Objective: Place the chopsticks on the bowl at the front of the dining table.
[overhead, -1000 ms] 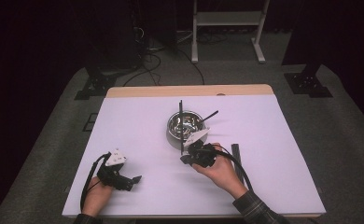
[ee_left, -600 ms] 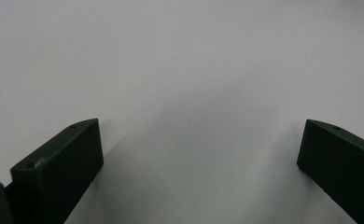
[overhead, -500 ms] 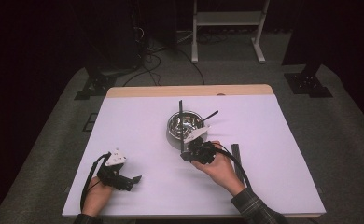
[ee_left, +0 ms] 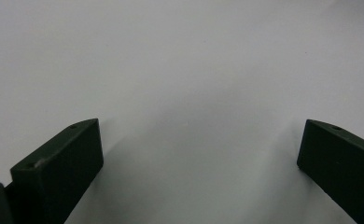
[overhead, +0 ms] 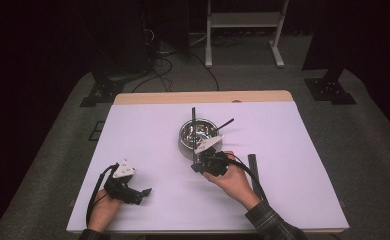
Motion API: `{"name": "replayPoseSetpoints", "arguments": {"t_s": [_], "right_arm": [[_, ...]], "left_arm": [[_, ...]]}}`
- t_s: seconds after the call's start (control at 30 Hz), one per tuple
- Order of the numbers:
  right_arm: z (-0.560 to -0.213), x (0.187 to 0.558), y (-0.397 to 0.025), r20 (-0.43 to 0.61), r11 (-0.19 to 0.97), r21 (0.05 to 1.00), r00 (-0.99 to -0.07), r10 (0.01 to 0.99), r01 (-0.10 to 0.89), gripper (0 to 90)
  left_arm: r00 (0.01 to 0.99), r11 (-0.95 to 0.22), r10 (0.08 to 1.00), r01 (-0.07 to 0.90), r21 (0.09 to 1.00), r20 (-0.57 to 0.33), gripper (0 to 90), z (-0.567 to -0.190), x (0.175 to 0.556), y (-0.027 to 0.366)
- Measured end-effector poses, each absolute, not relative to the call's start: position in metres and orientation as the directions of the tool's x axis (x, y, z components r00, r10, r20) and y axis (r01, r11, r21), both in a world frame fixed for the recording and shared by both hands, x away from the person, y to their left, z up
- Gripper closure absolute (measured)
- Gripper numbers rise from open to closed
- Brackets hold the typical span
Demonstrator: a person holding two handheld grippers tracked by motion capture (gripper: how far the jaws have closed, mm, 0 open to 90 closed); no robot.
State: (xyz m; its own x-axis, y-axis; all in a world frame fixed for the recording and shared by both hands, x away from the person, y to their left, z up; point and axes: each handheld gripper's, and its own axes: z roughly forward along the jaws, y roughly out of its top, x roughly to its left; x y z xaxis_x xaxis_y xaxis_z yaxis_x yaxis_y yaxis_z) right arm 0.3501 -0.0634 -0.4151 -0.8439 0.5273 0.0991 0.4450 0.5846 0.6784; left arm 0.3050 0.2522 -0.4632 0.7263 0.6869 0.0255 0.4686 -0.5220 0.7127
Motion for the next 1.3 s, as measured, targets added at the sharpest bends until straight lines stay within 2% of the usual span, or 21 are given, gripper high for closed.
{"name": "replayPoseSetpoints", "arguments": {"t_s": [0.4, 0.63, 0.7, 0.9, 1.07, 1.3], "right_arm": [[-0.412, 0.346, -0.074, 0.090, 0.577, 0.686, -0.838, 0.538, 0.444, 87.9], [-0.412, 0.340, -0.098, 0.098, 0.552, 0.694, -0.820, 0.564, 0.463, 67.1], [-0.413, 0.339, -0.107, 0.094, 0.544, 0.696, -0.811, 0.578, 0.468, 57.5], [-0.414, 0.335, -0.136, 0.084, 0.512, 0.702, -0.771, 0.631, 0.496, 36.5], [-0.413, 0.331, -0.158, 0.081, 0.487, 0.711, -0.746, 0.661, 0.508, 27.0], [-0.412, 0.326, -0.182, 0.084, 0.451, 0.722, -0.713, 0.696, 0.525, 20.9]], "left_arm": [[0.726, -0.521, 0.687, 0.470, 0.713, 0.024, 0.0, -0.463, 0.305, 0.252], [0.727, -0.522, 0.687, 0.470, 0.711, 0.024, 0.0, -0.463, 0.305, 0.252], [0.727, -0.522, 0.686, 0.470, 0.712, 0.024, 0.0, -0.463, 0.305, 0.252], [0.727, -0.524, 0.686, 0.468, 0.711, 0.027, 0.0, -0.463, 0.305, 0.252], [0.727, -0.524, 0.686, 0.468, 0.712, 0.027, 0.0, -0.463, 0.305, 0.252], [0.727, -0.524, 0.686, 0.467, 0.712, 0.028, 0.0, -0.463, 0.305, 0.252]]}}
